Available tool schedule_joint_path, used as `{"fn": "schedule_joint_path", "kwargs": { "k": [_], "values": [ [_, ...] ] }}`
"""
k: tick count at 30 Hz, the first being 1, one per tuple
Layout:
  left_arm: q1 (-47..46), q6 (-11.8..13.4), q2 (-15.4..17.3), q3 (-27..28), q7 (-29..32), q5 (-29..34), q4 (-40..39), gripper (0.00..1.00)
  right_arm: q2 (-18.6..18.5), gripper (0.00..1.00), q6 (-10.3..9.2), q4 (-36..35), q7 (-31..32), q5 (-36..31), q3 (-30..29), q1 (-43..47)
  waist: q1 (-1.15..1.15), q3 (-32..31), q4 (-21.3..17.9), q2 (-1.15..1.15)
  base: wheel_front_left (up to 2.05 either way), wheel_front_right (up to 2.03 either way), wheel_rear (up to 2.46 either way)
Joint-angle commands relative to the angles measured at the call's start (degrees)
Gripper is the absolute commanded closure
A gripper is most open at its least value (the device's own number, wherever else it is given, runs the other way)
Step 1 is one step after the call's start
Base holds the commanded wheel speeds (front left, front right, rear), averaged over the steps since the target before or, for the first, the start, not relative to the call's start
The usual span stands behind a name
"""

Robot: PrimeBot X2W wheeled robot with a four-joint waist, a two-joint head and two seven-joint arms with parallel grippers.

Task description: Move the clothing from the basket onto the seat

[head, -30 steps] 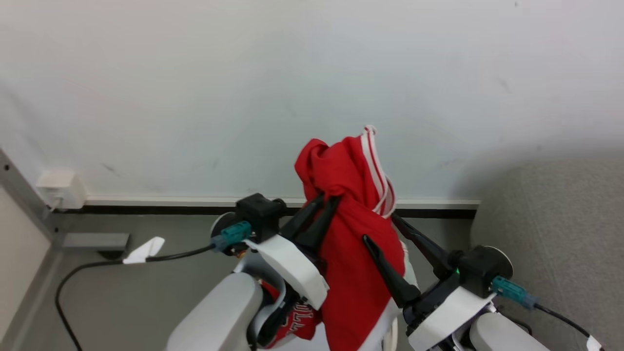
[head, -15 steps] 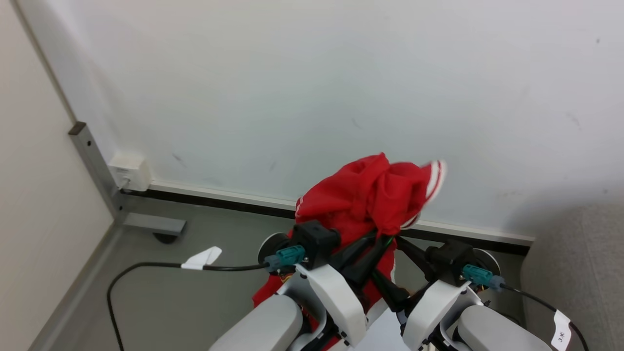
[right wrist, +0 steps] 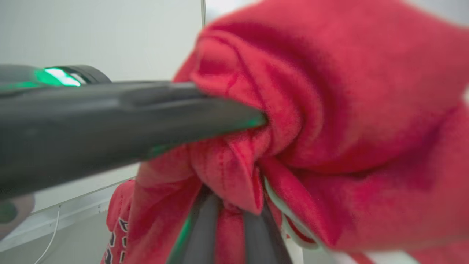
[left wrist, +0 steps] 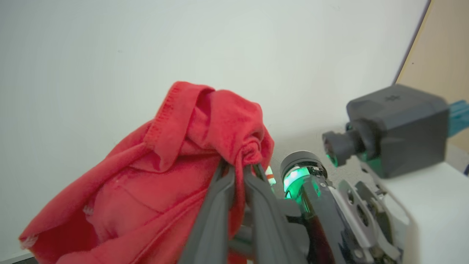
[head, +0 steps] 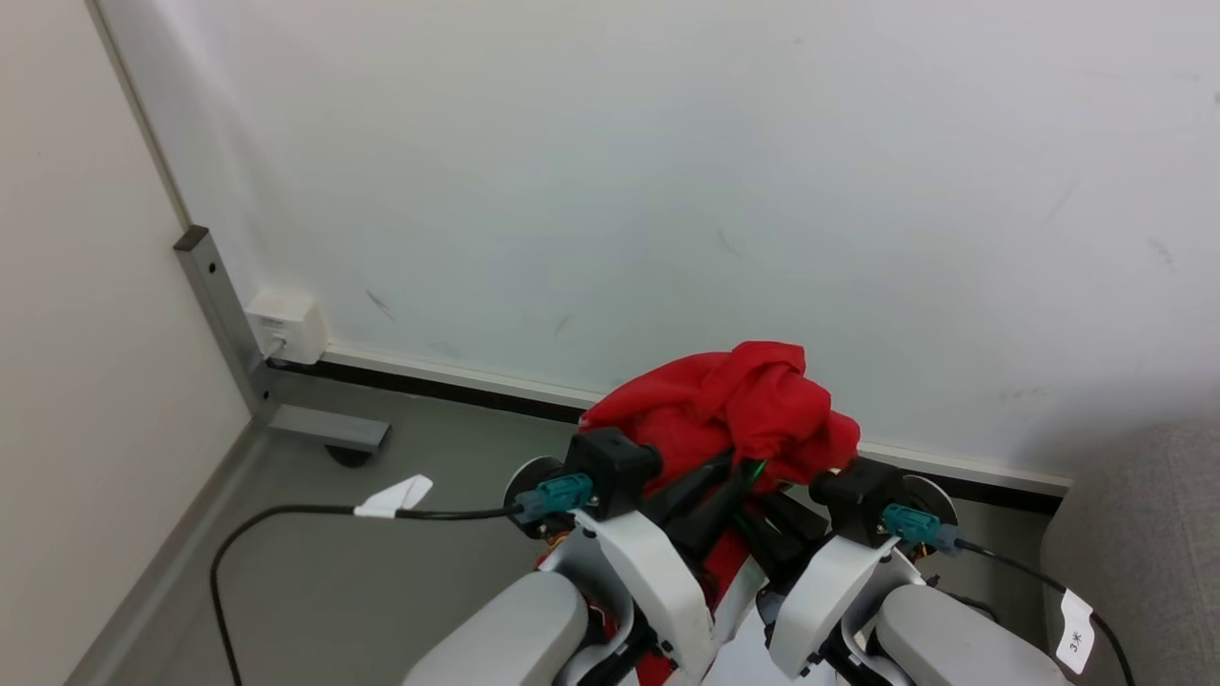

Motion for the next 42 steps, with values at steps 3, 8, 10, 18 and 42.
{"fn": "schedule_joint_path", "kwargs": {
  "k": [3, 8, 10, 18, 42],
  "values": [
    [-0.4, 0.8, 1.1, 1.2, -0.7, -0.6, 1.1, 1.0, -0.6, 1.0, -0.12, -1.5, 0.0, 0.6, -0.9, 1.2, 0.0, 0.2, -1.1, 0.0, 0.0, 0.0, 0.0],
    [-0.4, 1.8, 2.1, 2.8, -1.5, -1.7, 3.4, 1.0, -1.8, 1.0, -0.12, -4.6, 0.0, -0.3, -2.7, 3.7, 0.0, 0.5, -3.0, 0.0, 0.0, 0.0, 0.0],
    [-0.3, 2.1, 2.4, 3.4, -2.0, -2.0, 4.4, 1.0, -2.4, 1.0, -0.12, -6.0, 0.0, -0.9, -3.8, 4.5, 0.0, 0.7, -3.9, 0.0, 0.0, 0.0, 0.0],
    [0.5, 2.8, 2.6, 3.7, -3.4, -2.3, 6.0, 0.0, -4.4, 1.0, -0.12, -10.8, 0.0, -3.0, -9.8, 7.8, 0.0, 1.3, -7.7, 0.0, 0.0, 0.0, 0.0],
    [3.8, 2.7, 5.2, 3.6, -7.8, 3.7, -3.4, 0.0, -11.9, 1.0, -0.12, -22.7, 0.0, -10.3, -30.2, 9.3, 0.0, 3.6, -25.4, 0.0, 0.0, 0.0, 0.0]
  ]
}}
